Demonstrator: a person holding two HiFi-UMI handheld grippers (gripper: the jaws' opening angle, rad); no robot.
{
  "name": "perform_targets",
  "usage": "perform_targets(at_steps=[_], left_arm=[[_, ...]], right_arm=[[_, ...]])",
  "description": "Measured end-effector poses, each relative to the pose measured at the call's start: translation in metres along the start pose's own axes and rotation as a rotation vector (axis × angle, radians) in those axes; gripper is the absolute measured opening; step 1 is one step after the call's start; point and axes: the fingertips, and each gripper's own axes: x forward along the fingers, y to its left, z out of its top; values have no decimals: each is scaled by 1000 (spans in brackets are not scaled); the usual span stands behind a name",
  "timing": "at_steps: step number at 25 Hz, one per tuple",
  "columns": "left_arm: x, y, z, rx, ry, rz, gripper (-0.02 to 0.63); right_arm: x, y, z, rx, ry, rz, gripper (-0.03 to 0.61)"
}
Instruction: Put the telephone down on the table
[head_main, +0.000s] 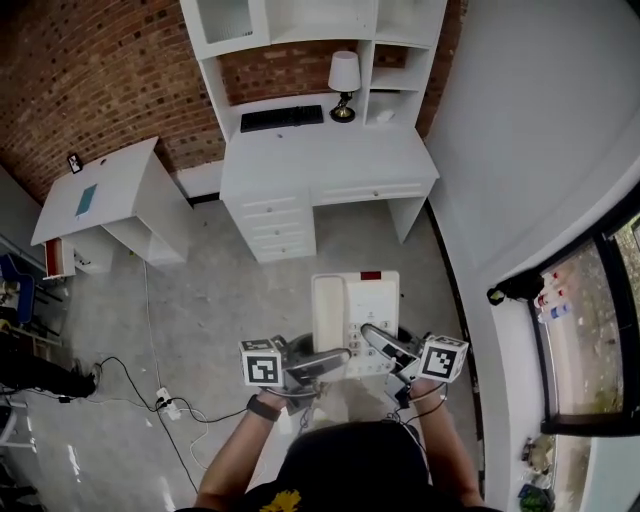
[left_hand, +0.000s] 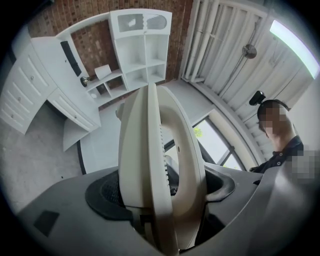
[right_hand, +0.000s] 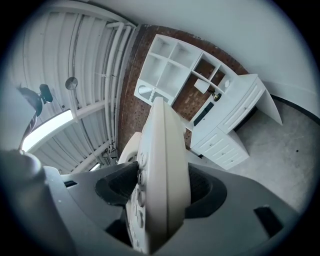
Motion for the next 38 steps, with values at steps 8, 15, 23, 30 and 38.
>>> perform_targets(at_steps=[8, 15, 23, 30, 38], left_arm=[[77, 63, 82, 22, 17, 67, 408], [123, 100, 125, 19, -17, 108, 410], [140, 154, 173, 2, -27, 124, 410], [140, 204, 251, -2, -30, 69, 413], [135, 252, 352, 30, 18, 37, 414]], right_arm=[[27, -79, 101, 3, 1, 24, 258], [45, -119, 161, -7, 66, 31, 258], [86, -156, 204, 89, 82, 29, 260], [154, -183, 257, 33, 70, -17, 261], [239, -198, 328, -6, 14, -21, 261]])
